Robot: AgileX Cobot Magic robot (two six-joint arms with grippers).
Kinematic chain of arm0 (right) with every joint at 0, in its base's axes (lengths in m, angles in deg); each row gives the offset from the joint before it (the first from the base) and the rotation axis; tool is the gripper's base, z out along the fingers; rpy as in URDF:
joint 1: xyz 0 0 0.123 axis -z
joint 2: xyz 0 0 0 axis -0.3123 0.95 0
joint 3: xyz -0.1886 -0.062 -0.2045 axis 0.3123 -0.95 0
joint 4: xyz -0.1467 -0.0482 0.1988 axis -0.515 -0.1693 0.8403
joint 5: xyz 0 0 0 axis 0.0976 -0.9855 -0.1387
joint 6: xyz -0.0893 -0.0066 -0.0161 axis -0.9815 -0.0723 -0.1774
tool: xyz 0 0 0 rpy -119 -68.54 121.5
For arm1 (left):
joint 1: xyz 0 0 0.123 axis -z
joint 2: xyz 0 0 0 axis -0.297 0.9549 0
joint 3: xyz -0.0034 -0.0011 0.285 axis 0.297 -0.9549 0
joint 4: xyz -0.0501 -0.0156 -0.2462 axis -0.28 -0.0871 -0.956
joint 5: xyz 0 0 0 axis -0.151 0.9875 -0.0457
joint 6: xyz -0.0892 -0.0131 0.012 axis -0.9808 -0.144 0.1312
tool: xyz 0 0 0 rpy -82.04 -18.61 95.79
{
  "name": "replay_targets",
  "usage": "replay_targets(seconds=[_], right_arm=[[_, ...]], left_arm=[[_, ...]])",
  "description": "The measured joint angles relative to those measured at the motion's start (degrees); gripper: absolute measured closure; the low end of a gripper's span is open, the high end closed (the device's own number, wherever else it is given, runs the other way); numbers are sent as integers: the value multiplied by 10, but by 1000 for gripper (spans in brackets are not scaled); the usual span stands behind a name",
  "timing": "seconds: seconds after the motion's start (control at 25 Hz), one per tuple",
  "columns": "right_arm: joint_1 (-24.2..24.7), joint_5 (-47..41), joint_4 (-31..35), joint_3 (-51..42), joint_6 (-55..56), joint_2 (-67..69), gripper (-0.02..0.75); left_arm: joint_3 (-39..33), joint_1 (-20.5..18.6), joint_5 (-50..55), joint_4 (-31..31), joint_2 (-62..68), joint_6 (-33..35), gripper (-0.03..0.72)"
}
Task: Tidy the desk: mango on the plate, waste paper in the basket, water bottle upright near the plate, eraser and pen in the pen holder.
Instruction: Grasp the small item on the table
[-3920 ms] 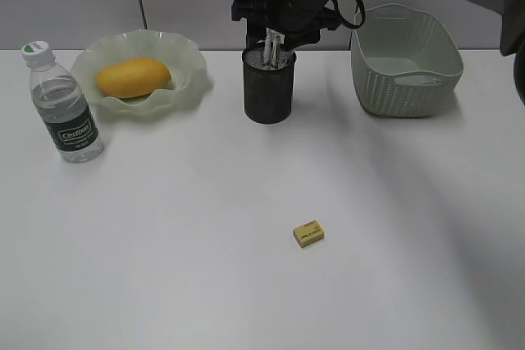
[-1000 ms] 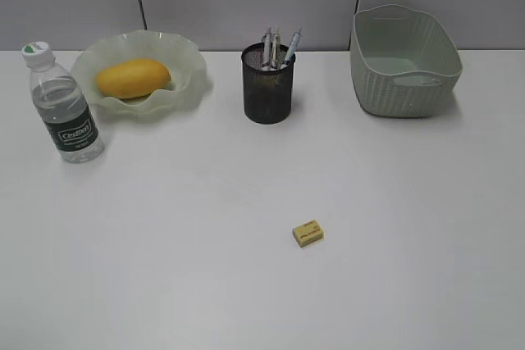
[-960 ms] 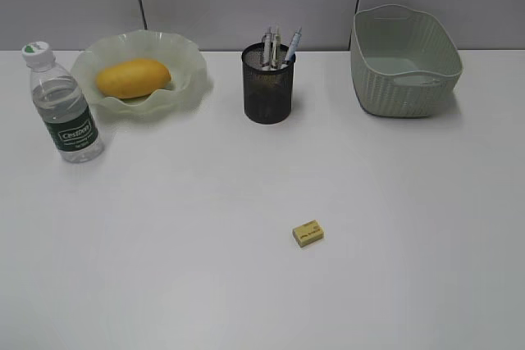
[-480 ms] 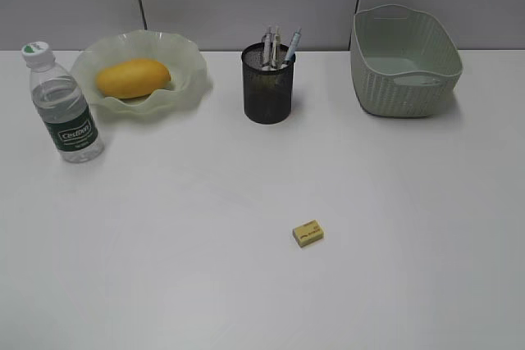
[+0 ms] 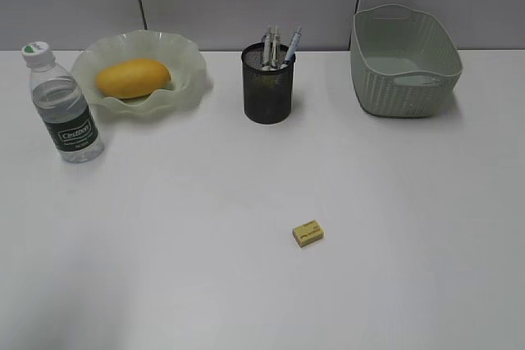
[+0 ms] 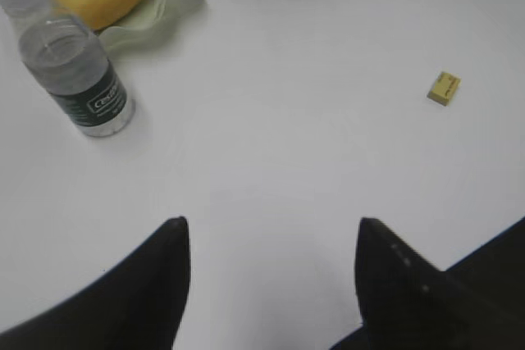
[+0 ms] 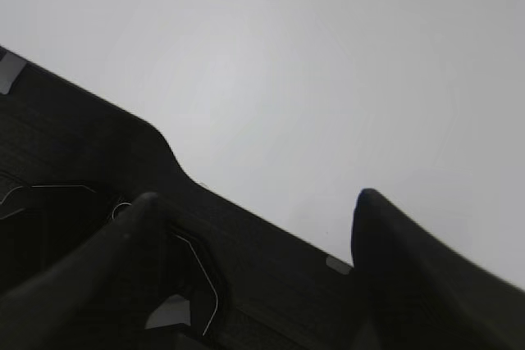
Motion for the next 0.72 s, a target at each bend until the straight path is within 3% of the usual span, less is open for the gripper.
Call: replay_targets(seconds=[0.36, 0.72], right_arm=[[0, -1, 6, 0, 0, 0, 174], [0, 0, 6, 0, 0, 0, 174]], left_arm=[[129, 7, -56, -140, 311, 154, 207], [288, 111, -58, -149, 520, 185, 176]])
